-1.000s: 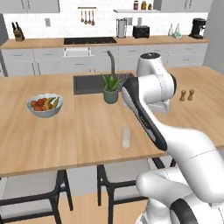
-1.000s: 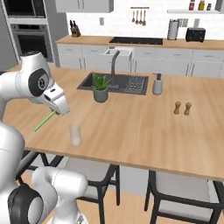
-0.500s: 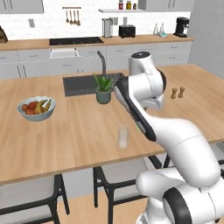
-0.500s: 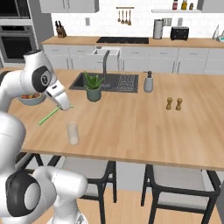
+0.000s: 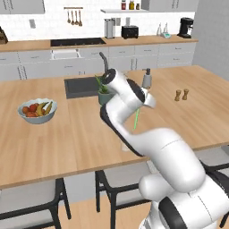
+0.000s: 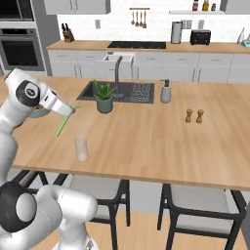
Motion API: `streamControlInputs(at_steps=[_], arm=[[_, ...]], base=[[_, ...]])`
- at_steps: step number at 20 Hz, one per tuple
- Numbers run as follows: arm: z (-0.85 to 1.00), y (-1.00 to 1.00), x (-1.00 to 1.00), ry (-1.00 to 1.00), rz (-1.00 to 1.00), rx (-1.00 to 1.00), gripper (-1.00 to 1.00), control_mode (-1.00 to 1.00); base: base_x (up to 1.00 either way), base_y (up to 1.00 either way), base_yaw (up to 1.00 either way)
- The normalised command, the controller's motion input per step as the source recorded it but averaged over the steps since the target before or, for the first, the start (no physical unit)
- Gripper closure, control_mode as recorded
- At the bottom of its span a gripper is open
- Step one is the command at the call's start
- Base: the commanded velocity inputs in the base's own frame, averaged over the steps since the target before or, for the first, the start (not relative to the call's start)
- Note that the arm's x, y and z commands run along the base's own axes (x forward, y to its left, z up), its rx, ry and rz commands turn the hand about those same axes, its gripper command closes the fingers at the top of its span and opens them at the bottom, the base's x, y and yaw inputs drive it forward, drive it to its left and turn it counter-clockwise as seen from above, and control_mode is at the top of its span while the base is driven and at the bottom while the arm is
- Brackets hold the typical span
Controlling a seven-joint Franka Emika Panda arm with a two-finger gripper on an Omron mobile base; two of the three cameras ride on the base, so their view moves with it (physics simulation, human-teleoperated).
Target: Take a straw from the drawer in front and place it inside the glass cup on the dining counter.
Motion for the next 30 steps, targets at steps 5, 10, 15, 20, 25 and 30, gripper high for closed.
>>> streamControlInputs(at_steps=[5,10,15,20,25,30], arm=[[-0.11,0.0,0.27,-0.24,-0.14,-0.39,1.0,-1.0],[-0.04,0.0,0.19,-0.14,-0.05,-0.16,1.0,-1.0],[-0.05,0.0,0.4,-0.03,-0.02,-0.01,1.0,-1.0],[-0.16,0.07,0.33,0.0,-0.01,0.0,1.0,-1.0],[-0.32,0.2,0.12,0.0,0.0,0.0,1.0,-1.0],[-0.27,0.07,0.22,-0.01,-0.02,0.0,1.0,-1.0]], base=[[0.0,0.0,0.0],[0.0,0.0,0.0],[0.0,0.0,0.0],[0.0,0.0,0.0],[0.0,0.0,0.0],[0.0,0.0,0.0]])
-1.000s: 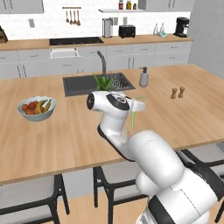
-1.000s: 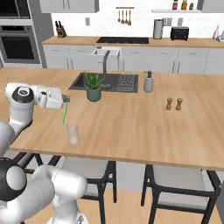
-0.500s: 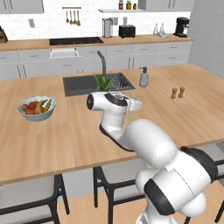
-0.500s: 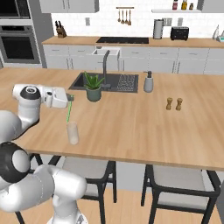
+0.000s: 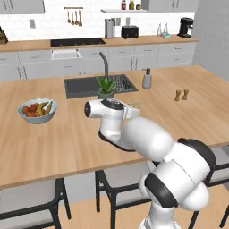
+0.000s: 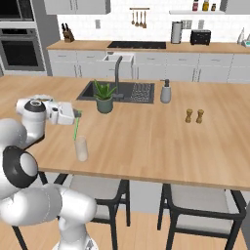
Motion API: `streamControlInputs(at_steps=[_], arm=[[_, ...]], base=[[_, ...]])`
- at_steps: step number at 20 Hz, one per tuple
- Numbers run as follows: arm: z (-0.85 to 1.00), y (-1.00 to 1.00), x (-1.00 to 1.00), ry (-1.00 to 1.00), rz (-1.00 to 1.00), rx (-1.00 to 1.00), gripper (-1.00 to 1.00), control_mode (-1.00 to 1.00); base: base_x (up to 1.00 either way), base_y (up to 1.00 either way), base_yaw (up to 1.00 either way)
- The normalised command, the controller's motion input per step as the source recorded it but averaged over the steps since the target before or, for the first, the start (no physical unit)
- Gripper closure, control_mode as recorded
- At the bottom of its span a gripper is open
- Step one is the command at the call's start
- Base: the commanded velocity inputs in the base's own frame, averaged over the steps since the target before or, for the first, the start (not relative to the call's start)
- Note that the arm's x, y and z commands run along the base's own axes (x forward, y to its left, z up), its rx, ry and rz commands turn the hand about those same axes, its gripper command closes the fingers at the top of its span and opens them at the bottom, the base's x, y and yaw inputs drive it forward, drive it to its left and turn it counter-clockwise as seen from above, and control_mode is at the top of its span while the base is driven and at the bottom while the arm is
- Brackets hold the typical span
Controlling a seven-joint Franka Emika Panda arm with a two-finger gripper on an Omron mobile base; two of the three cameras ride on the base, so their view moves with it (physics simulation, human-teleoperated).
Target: Take a straw from the drawer in front and place it inside the glass cup on the dining counter.
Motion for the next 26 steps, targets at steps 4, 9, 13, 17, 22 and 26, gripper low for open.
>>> streamControlInputs(at_steps=[4,9,13,17,22,26], arm=[[-0.27,0.0,0.38,-0.02,-0.02,0.0,1.0,-1.0],[-0.23,0.0,0.29,-0.03,-0.02,-0.01,1.0,-1.0],[-0.19,0.0,0.23,-0.04,-0.02,0.0,1.0,-1.0],[-0.12,0.0,0.16,-0.06,-0.02,-0.01,1.0,-1.0],[-0.13,0.0,0.14,-0.08,-0.02,-0.02,1.0,-1.0],[-0.13,0.0,0.02,-0.05,-0.01,0.0,1.0,-1.0]], base=[[0.0,0.0,0.0],[0.0,0.0,0.0],[0.0,0.0,0.0],[0.0,0.0,0.0],[0.0,0.0,0.0],[0.0,0.0,0.0]])
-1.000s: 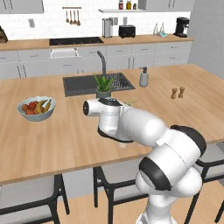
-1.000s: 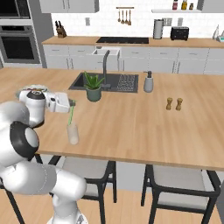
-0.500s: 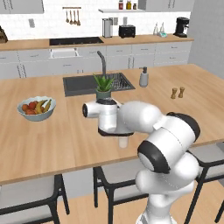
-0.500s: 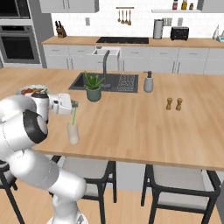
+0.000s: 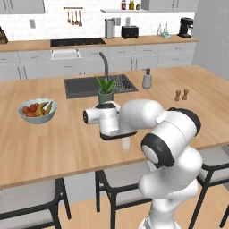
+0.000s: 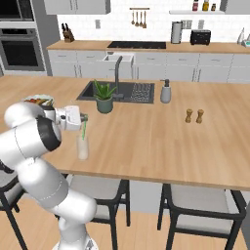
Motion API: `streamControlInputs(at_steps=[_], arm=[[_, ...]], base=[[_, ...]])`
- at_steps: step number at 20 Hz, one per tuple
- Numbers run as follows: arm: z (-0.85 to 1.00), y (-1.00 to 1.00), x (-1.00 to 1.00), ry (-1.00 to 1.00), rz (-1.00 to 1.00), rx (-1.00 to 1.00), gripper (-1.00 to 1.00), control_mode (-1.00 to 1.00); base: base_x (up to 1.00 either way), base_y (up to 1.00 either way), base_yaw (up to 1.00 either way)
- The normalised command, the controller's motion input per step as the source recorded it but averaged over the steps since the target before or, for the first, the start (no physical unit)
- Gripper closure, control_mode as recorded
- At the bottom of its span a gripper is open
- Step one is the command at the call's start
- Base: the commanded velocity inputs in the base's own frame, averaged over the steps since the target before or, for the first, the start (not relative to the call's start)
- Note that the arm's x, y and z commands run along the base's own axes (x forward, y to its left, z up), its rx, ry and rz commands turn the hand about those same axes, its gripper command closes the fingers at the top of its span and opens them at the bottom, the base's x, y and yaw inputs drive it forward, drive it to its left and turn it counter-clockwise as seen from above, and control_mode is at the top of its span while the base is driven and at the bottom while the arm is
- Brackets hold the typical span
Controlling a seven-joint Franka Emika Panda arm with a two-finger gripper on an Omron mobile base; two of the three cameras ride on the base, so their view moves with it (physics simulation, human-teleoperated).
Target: Take a straw from the drawer in front and place it inside the glass cup on the dining counter.
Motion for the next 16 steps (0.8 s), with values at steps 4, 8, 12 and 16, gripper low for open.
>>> streamControlInputs(at_steps=[4,8,12,16], arm=[[-0.08,0.0,-0.27,-0.03,-0.02,0.0,1.0,-1.0],[-0.14,0.0,-0.27,-0.03,-0.02,0.0,1.0,-1.0],[-0.26,0.0,-0.07,-0.03,-0.01,0.0,1.0,-1.0],[-0.35,-0.01,0.0,-0.02,0.0,0.0,1.0,-1.0]], base=[[0.0,0.0,0.0],[0.0,0.0,0.0],[0.0,0.0,0.0],[0.0,0.0,0.0]])
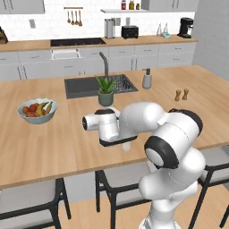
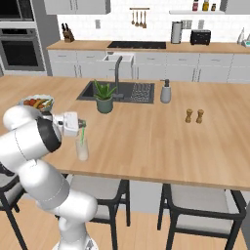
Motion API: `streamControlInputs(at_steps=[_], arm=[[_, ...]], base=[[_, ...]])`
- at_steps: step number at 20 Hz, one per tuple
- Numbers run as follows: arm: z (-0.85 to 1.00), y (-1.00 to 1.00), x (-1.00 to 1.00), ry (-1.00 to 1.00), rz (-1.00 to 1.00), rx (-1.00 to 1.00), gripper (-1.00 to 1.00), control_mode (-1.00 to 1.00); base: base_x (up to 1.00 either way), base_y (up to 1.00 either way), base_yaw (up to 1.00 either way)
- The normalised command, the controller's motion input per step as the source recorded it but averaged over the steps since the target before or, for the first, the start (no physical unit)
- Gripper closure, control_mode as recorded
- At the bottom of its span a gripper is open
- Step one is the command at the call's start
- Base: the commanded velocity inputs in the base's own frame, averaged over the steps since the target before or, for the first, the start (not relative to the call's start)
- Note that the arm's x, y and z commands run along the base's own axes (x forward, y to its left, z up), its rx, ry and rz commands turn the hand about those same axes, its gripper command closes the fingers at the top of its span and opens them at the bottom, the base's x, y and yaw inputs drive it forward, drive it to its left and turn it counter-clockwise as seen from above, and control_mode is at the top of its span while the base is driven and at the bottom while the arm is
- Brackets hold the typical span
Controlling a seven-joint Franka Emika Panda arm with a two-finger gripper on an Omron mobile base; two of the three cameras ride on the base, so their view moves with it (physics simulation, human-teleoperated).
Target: Take a straw from the drawer in front and place it inside the glass cup on the dining counter.
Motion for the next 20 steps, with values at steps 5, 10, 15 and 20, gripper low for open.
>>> streamControlInputs(at_steps=[5,10,15,20], arm=[[-0.32,0.0,-0.02,-0.03,0.0,0.0,1.0,-1.0],[-0.15,0.06,-0.19,-0.04,0.0,0.0,-1.0,-1.0],[0.0,0.01,-0.03,-0.03,0.0,0.0,-1.0,-1.0],[0.0,0.0,-0.04,0.0,0.0,0.02,-1.0,-1.0]], base=[[0.0,0.0,0.0],[0.0,0.0,0.0],[0.0,0.0,0.0],[0.0,0.0,0.0]])
